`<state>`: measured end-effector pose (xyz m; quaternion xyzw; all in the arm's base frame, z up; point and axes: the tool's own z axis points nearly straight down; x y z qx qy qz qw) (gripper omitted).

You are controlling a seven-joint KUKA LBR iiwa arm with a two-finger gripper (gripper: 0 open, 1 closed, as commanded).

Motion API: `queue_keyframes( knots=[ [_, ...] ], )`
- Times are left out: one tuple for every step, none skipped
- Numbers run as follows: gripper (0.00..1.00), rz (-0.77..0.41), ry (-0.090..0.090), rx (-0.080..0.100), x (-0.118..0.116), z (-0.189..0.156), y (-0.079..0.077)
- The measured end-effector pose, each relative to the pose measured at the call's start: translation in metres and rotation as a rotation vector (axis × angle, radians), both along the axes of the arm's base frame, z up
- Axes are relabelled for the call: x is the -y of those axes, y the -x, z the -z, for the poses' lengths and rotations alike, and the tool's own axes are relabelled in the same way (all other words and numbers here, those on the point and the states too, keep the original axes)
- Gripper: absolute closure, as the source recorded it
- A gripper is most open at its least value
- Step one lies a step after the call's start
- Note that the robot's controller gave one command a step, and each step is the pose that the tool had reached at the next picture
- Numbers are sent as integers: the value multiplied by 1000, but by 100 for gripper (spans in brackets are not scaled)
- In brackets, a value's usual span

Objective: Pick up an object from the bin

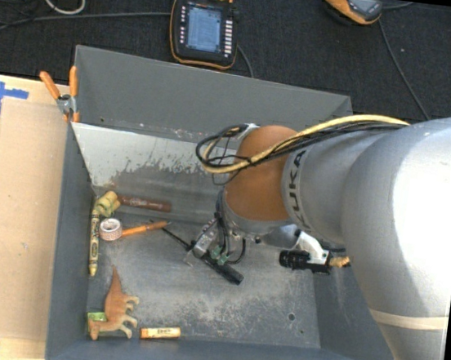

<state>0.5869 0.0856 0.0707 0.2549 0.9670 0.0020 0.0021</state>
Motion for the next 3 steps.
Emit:
queue_keyframes(
  knots=[
    [100,0,0,0,0,0,0],
    [100,0,0,0,0,-4,0],
    [100,-1,0,-6,0,-21,2]
  ],
)
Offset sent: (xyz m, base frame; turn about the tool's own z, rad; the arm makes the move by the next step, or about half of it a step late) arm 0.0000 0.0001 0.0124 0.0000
